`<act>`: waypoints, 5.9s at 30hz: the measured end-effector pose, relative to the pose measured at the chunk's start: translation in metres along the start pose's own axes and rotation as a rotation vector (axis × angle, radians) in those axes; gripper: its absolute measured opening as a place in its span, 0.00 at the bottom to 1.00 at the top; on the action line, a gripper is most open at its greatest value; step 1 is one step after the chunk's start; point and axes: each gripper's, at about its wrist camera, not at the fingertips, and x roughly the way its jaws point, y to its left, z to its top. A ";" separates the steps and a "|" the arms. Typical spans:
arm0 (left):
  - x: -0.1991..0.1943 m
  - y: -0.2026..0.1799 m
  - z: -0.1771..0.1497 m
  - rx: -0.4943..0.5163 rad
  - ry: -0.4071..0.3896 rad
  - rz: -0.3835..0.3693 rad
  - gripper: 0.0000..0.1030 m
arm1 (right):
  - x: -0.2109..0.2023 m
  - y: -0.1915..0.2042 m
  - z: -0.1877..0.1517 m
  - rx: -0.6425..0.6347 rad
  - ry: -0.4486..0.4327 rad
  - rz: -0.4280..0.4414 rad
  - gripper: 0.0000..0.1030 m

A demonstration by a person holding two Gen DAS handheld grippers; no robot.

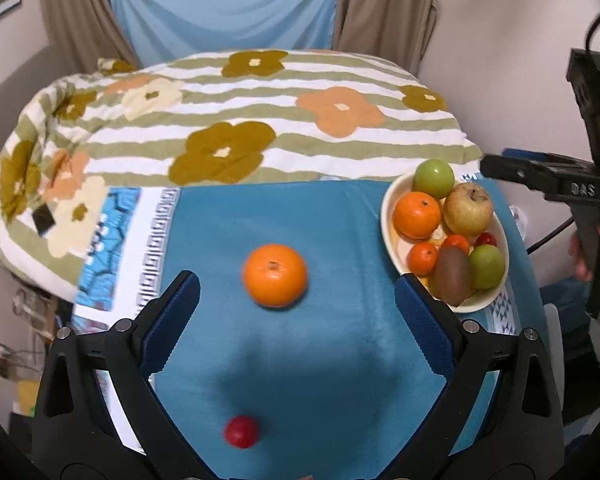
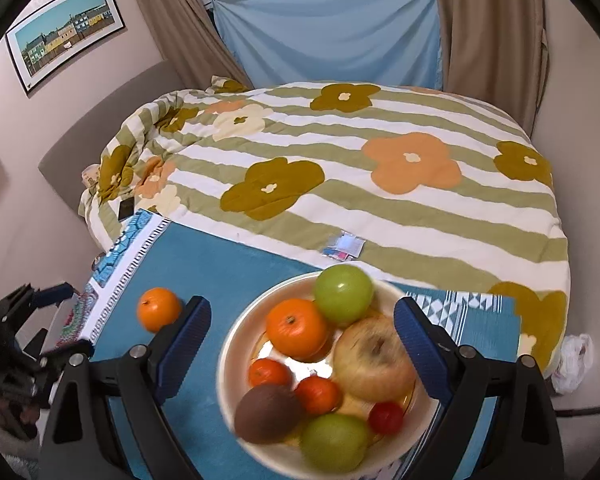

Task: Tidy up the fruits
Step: 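Withdraw both tools from the bowl toward the remaining fruits, then grasp the large orange with the left tool while the right tool grasps a red tomato, then carry the orange and red tomato over the cream bowl with both tools, then lower the orange and tomato into the bowl and open both tools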

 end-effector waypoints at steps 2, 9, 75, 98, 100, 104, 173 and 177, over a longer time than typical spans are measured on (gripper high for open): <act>-0.008 0.009 0.001 0.013 -0.014 -0.014 1.00 | -0.007 0.010 -0.005 0.006 0.003 -0.020 0.89; -0.033 0.047 0.010 0.102 -0.044 -0.060 1.00 | -0.026 0.060 -0.025 0.063 0.010 -0.074 0.89; 0.133 0.046 -0.025 0.874 0.223 -0.461 0.65 | 0.107 0.280 -0.161 0.261 0.154 -0.258 0.35; 0.087 0.084 -0.019 0.732 0.172 -0.392 0.64 | 0.073 0.254 -0.152 0.296 0.074 -0.321 0.28; 0.080 0.083 -0.015 0.726 0.159 -0.386 0.64 | 0.065 0.254 -0.147 0.293 0.059 -0.330 0.28; 0.061 0.081 -0.005 0.710 0.119 -0.372 0.64 | 0.047 0.244 -0.134 0.282 0.022 -0.348 0.28; 0.081 -0.124 0.037 0.196 0.068 -0.145 1.00 | -0.014 -0.061 -0.086 0.113 -0.009 -0.111 0.28; 0.076 -0.107 0.029 0.155 0.077 -0.109 1.00 | 0.001 -0.052 -0.085 0.101 0.008 -0.069 0.28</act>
